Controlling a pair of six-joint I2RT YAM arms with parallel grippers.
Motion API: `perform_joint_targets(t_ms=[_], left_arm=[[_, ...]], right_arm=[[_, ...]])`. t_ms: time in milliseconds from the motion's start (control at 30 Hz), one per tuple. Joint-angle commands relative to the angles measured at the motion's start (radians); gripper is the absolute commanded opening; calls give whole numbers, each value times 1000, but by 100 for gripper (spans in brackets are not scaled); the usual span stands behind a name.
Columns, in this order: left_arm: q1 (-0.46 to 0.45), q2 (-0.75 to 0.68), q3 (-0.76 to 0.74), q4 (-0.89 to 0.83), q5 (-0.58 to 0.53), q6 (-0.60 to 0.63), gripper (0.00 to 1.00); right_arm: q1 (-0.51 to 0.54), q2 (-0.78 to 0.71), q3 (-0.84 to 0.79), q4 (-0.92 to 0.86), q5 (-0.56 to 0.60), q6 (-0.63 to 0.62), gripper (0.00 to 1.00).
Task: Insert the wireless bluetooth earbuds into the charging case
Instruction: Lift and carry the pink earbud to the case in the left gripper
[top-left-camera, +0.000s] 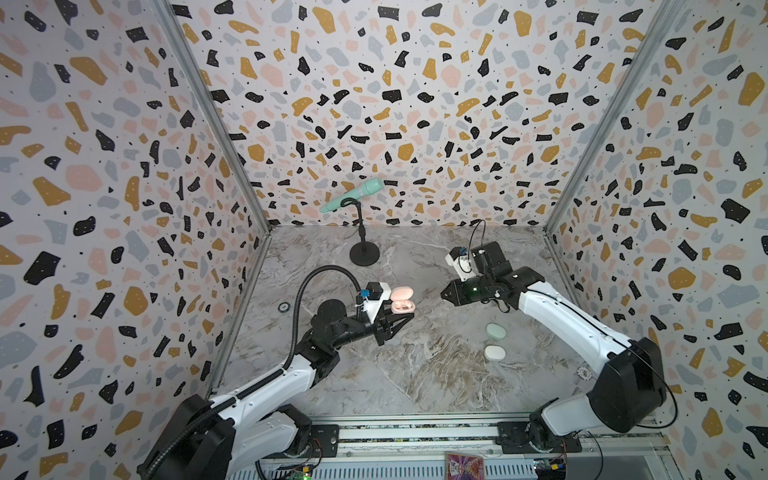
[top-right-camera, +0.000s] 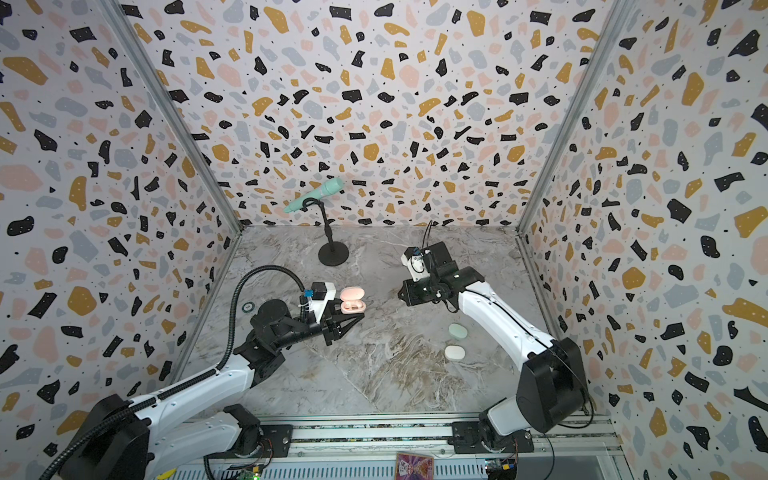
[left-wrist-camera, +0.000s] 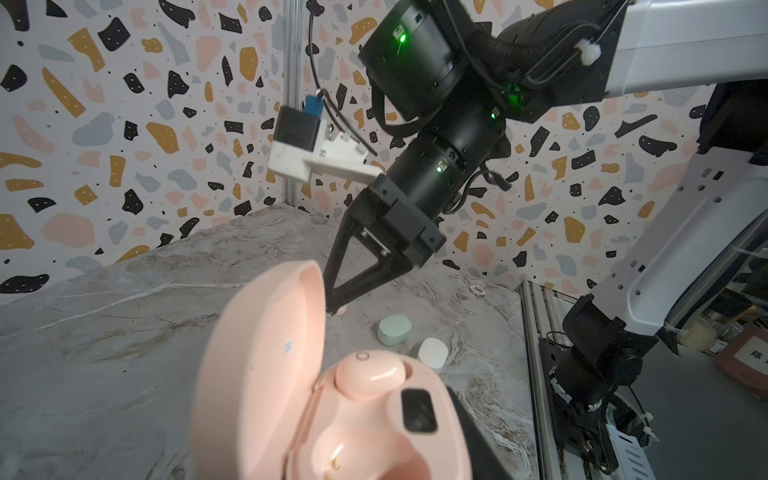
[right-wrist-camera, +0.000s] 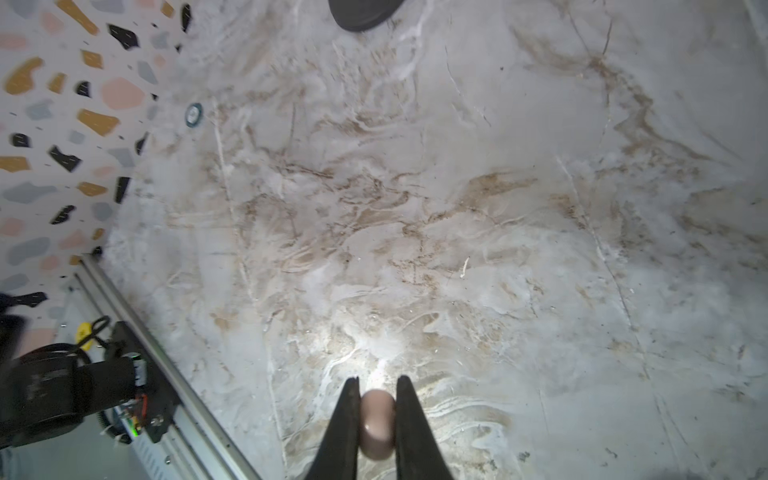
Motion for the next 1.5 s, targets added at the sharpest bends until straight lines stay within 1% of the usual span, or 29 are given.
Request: perform_joint_targets(t_ms=[0, 100, 233, 400, 600, 833, 1100, 1467], left_arm=[[-14, 29, 58, 97, 35, 42, 34], [-24, 56, 85, 105, 44, 54, 34], [-28, 73, 109, 109, 51, 74, 34], [-31, 99, 140, 109, 66, 97, 34], [-31, 128, 165, 114, 74, 113, 34], [-31, 135, 166, 132, 81, 106, 34], [-31, 121, 160, 133, 81, 103, 34], [-31, 115, 163, 130, 84, 99, 34]], right_arm=[[-20, -96, 40, -22, -134, 52, 12], [-20, -155, 61, -9, -204, 99, 13], [-21, -218, 65, 18, -259, 161, 14], [-5, -275, 29, 135, -324, 259, 14], [83, -287, -3, 288, -314, 357, 15], [170, -255, -32, 416, -278, 418, 15], [200, -219, -82, 512, -256, 447, 15], [215, -190, -104, 563, -228, 452, 15]])
